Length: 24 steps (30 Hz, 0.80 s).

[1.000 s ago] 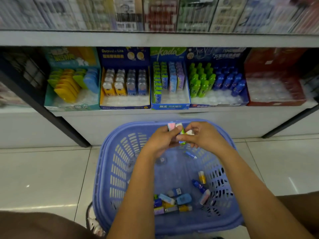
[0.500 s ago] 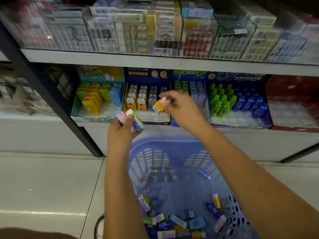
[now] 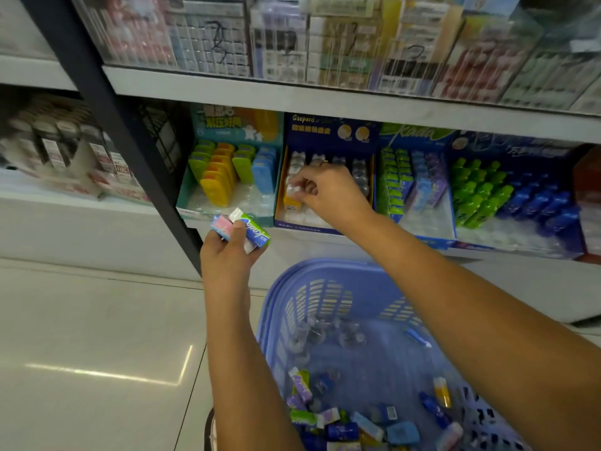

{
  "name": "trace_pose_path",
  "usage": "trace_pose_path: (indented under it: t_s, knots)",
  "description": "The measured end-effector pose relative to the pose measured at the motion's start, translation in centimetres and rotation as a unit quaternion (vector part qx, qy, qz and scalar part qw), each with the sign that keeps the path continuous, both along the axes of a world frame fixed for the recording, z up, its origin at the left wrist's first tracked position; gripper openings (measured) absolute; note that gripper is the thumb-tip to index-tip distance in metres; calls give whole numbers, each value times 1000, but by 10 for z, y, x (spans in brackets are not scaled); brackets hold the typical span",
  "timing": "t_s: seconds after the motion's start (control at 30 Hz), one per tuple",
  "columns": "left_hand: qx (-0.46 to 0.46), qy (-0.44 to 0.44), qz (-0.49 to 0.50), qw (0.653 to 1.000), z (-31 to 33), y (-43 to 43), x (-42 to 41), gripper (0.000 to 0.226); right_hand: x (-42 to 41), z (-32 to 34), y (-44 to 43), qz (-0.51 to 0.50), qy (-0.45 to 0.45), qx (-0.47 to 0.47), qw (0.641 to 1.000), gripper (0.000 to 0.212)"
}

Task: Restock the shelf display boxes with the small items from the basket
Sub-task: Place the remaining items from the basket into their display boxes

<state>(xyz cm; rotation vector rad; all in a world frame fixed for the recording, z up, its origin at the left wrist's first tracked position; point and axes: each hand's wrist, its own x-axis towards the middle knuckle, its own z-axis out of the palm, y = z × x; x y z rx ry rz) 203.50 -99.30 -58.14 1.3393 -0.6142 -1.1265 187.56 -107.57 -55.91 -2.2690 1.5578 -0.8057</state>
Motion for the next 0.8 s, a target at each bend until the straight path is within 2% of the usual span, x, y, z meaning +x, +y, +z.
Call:
trace_pose_path:
  t_s: [0.2,0.4,0.5,0.6,0.8]
  knots:
    - [-5,31,1,1000,1,0,-8,17,7,3,-7,27,85,9,996,27]
    - [1,35,-2,999,-2,1,-10,13,5,2,0,32,119,18,992,16]
    - [-9,28,-30,999,-6,0,-13,13,6,5,-3,46,125,28,991,19]
    - [1,24,-58,998,-12,-1,-20,14,2,5,-5,96,178,51,978,21]
    - [-17,-51,-89,995,-20,-12,-36,12,4,18,-8,106,239,57,963,27]
